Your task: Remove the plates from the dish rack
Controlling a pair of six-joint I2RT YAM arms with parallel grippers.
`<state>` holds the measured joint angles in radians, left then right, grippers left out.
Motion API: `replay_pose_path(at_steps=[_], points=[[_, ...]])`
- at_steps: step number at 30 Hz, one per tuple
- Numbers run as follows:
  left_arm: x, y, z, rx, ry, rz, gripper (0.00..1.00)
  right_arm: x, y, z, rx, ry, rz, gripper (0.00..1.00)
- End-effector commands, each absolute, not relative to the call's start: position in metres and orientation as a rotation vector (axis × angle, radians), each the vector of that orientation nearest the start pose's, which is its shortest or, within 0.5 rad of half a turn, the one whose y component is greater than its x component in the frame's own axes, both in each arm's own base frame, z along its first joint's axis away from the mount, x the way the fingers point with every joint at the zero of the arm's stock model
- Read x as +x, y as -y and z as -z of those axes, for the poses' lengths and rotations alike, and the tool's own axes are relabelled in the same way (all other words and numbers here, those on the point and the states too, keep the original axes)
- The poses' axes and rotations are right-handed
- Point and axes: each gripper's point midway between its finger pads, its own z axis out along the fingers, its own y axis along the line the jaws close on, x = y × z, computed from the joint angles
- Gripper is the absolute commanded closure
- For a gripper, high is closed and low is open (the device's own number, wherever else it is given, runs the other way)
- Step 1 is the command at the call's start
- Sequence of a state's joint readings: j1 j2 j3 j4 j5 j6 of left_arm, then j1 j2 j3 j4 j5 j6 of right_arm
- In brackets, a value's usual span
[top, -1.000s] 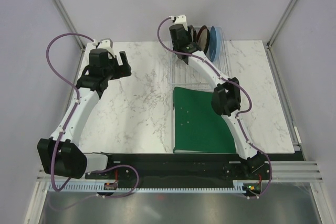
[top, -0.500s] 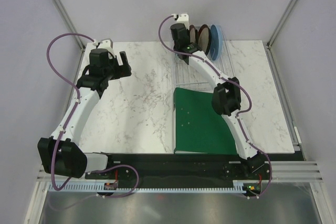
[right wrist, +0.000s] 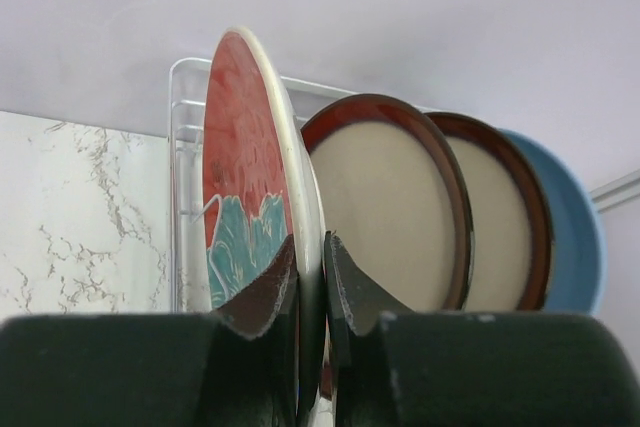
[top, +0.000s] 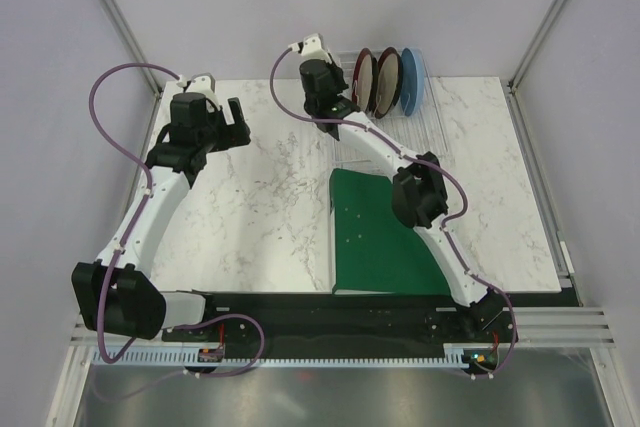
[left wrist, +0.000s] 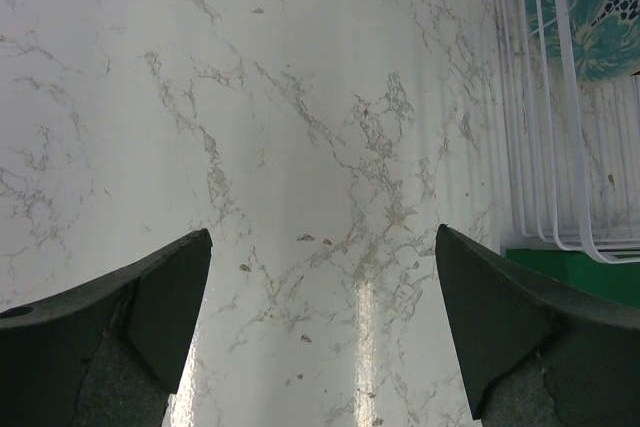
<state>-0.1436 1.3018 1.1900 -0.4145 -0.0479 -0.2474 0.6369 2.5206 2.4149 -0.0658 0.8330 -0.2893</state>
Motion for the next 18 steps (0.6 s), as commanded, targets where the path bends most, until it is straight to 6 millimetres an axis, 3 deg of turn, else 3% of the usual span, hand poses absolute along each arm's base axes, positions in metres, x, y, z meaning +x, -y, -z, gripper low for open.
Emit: replay_pose_path(at_steps=[1, 10, 12, 18], points=[[0.397, 0.061, -0.251, -0.152, -2.054, 0.206, 0.00, 0.589, -0.250, -0.348, 0.110, -1.444, 0.529, 0.91], [0.396, 0.063, -0.254, -0.131, -2.048, 0.212, 0.00, 0.576, -0.244, -0.394, 0.164, -1.402, 0.428, 0.92], [0.395, 0.062, -0.258, -0.147, -2.037, 0.215, 0.00, 0.566, -0.243, -0.415, 0.172, -1.396, 0.373, 0.92], [0.394, 0.059, -0.264, -0.236, -2.021, 0.236, 0.00, 0.541, -0.243, -0.445, 0.116, -1.417, 0.271, 0.93]])
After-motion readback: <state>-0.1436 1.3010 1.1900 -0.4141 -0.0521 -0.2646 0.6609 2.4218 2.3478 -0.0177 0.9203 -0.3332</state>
